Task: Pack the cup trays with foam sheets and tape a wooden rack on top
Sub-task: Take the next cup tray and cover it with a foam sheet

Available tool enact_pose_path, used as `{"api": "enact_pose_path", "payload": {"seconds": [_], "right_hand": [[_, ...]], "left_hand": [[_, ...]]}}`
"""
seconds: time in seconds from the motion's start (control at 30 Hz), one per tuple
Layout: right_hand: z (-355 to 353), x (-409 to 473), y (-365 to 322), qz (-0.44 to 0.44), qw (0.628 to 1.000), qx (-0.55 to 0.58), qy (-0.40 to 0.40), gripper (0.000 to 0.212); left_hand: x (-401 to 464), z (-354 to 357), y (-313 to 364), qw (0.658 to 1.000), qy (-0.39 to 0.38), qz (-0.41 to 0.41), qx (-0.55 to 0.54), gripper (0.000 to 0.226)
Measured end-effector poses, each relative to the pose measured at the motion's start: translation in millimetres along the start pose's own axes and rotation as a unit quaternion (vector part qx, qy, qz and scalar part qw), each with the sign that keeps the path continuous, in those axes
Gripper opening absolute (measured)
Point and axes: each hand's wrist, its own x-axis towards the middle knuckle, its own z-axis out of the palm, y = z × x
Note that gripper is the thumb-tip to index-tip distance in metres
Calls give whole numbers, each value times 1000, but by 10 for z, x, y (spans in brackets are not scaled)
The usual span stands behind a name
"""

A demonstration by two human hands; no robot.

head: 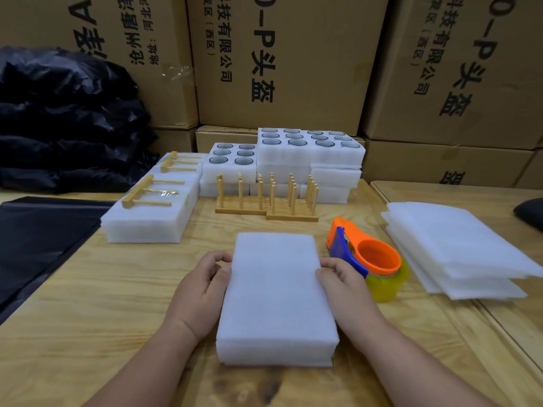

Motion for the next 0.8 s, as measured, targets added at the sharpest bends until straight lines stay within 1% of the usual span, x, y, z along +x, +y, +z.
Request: {"api": "enact_pose_path", "payload": {"seconds": [0.13, 0.2, 0.27, 0.37, 0.47, 0.57, 0.63, 0.67, 0.73, 0.8], "right_hand": [[-10, 15, 9, -17, 1000, 3, 6, 13], [-47, 48, 37, -41, 999, -19, 13, 17], [-114, 80, 74, -78, 993, -91, 10, 19], [-216, 112, 147, -138, 962, -236, -9, 25], [-218, 98, 187, -149, 930, -336, -10, 26], [-179, 90, 216, -151, 901, -406, 12, 23], [-158, 97, 214, -153, 894, -422, 13, 16], [-152, 102, 210, -149, 893, -424, 11, 13], [-151, 112, 200, -139, 894, -425, 5, 13], [-155, 111, 193, -131, 898, -419, -2, 14]], "left_hand": [[15, 1, -16, 1000, 6, -7, -1, 37], [12, 6, -9, 1000, 17, -17, -11, 33], [12, 7, 21, 998, 40, -36, -41, 25], [23, 3, 39, 994, 76, -50, -64, 27], [55, -4, 27, 991, 81, -77, -68, 19], [179, -34, 10, 985, 92, -128, -75, 16], [346, -48, 69, 982, 102, -144, -73, 14], [456, -48, 125, 983, 106, -139, -64, 14], [725, -16, 284, 989, 99, -105, -35, 16], [1014, 63, 481, 996, 65, -64, 12, 17]]}}
